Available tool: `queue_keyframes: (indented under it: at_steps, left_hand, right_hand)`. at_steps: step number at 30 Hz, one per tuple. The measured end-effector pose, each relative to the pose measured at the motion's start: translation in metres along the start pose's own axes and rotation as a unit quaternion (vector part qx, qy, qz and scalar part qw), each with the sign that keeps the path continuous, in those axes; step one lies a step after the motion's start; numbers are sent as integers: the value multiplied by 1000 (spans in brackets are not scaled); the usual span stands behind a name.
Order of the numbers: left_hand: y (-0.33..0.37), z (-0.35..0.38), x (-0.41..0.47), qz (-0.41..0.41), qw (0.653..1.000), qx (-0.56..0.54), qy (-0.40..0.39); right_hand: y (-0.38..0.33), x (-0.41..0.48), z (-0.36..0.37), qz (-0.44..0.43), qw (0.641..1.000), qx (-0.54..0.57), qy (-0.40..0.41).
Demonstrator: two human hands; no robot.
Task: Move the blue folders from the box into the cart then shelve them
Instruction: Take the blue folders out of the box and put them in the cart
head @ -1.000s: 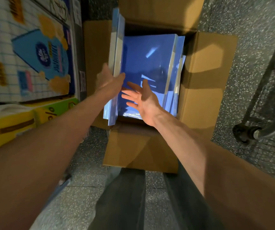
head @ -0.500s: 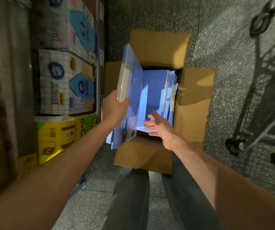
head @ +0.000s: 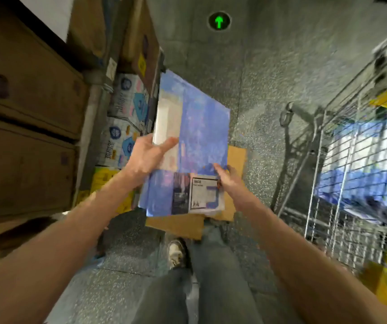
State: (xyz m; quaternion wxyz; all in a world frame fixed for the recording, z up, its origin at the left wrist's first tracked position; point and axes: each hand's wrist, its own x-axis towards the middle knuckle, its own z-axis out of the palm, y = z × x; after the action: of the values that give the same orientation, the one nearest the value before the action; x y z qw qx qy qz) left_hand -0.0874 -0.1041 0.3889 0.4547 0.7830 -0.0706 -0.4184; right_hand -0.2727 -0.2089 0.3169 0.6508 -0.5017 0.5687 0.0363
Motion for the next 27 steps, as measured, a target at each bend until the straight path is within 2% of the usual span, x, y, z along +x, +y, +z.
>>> queue_keyframes:
  at_steps: [7,10,14,22,27]
  left_hand:
    - [22,-28,-89,30,997,-45,-45]
    - [16,-36,-133,45,995,-59,-68]
    - [9,-38,-185,76,991,-75,-82]
    - [22,18,-275,120,982,-61,-131]
    - [32,72,-304,136,977,-30,-159]
  right_hand:
    - [14,-97,-38,-53,999,4,11]
    - [37,-132,-43,-33,998,47,0]
    - [54,-191,-48,-54,993,97,36]
    - [108,-271,-110,-124,955,229,143]
    - [127,-309,-162,-125,946,239,181]
